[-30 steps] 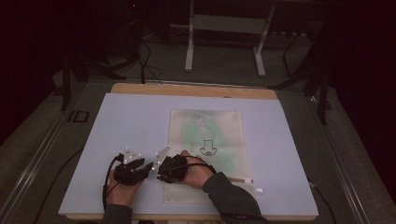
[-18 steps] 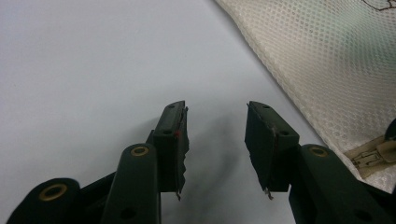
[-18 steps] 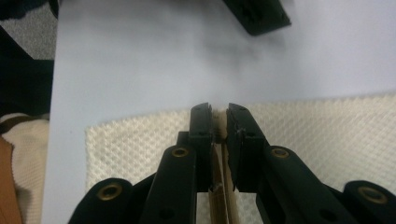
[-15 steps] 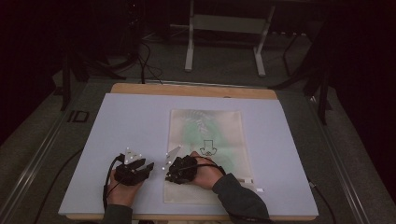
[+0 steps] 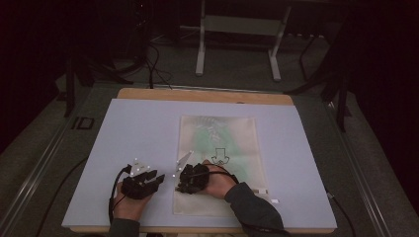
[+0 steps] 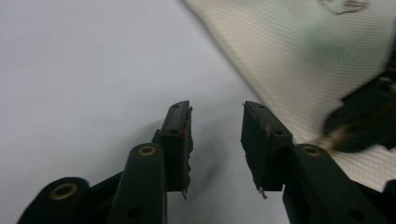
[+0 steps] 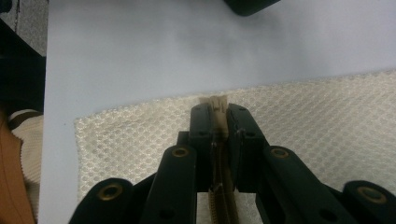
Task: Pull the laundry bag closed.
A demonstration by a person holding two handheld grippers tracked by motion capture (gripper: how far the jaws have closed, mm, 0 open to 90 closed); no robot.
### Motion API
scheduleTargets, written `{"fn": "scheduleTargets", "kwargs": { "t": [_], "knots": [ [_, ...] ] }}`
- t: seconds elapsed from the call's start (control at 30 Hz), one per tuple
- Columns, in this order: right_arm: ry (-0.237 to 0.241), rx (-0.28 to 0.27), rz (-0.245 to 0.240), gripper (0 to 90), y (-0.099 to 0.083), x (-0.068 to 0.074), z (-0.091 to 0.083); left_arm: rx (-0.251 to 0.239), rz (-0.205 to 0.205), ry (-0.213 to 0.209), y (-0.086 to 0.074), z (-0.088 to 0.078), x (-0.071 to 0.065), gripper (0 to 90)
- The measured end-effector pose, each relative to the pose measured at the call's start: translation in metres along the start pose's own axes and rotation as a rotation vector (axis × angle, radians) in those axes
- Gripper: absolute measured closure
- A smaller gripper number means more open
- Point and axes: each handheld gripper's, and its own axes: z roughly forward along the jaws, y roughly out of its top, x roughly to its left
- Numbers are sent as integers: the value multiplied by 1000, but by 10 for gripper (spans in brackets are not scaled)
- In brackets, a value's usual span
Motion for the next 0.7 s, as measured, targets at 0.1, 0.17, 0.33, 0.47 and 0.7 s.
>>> {"fn": "scheduleTargets", "kwargs": {
  "t": [0.1,0.17,0.33,0.47,0.7],
  "knots": [
    [1,3,1,817,0,0,0,3,8,-21,-1,-2,-4,651],
    [6,1,4,817,-1,-1,0,7,20,-47,-2,-4,-8,674],
    [10,-7,2,816,-1,-2,1,-2,30,-95,-6,-8,-18,764],
    [12,-4,0,817,-1,-2,1,-8,37,-143,-8,-8,-24,842],
    [18,-1,-1,817,-2,-2,1,4,78,-177,-13,-9,-28,892]
  ]
}}
